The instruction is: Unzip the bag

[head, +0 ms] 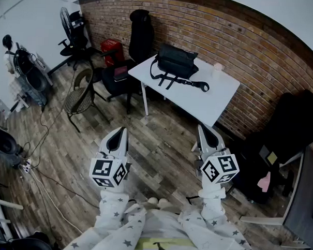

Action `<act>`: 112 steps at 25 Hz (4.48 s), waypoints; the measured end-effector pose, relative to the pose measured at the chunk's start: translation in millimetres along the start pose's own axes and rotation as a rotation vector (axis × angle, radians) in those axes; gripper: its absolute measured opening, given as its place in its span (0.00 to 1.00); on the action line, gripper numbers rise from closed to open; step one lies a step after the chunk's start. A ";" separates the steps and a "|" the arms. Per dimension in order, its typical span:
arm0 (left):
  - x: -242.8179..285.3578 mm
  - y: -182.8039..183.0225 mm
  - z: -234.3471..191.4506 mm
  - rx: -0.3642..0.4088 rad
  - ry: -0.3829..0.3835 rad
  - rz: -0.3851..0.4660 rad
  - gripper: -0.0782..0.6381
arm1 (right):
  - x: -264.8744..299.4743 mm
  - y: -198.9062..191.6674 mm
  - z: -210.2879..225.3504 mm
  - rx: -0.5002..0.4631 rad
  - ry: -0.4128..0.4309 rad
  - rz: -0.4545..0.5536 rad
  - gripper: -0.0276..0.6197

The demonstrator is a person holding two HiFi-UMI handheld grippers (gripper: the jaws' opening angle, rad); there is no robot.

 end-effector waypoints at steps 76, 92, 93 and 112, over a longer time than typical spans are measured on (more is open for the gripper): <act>366.0 -47.5 -291.6 -0.077 -0.186 -0.115 0.10 | 433.3 -73.8 80.6 0.128 -0.107 -0.066 0.05; 490.0 -49.0 -326.4 -0.116 -0.273 -0.138 0.10 | 537.6 -71.5 124.6 0.135 -0.080 -0.099 0.05; 497.4 -50.0 -329.1 -0.118 -0.278 -0.140 0.10 | 544.6 -73.9 125.3 0.138 -0.069 -0.107 0.05; 617.9 -85.9 -387.1 -0.165 -0.510 -0.292 0.16 | 639.0 -175.5 103.9 0.224 -0.071 -0.329 0.20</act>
Point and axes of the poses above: the fingertips, and each gripper's own axes: x forward along the fingers, z to its right, y out of its top, the point moved 3 cm from there along -x, backward along the fingers, and after that the axes turned 13 degrees about -y, right-handed, at the moved point
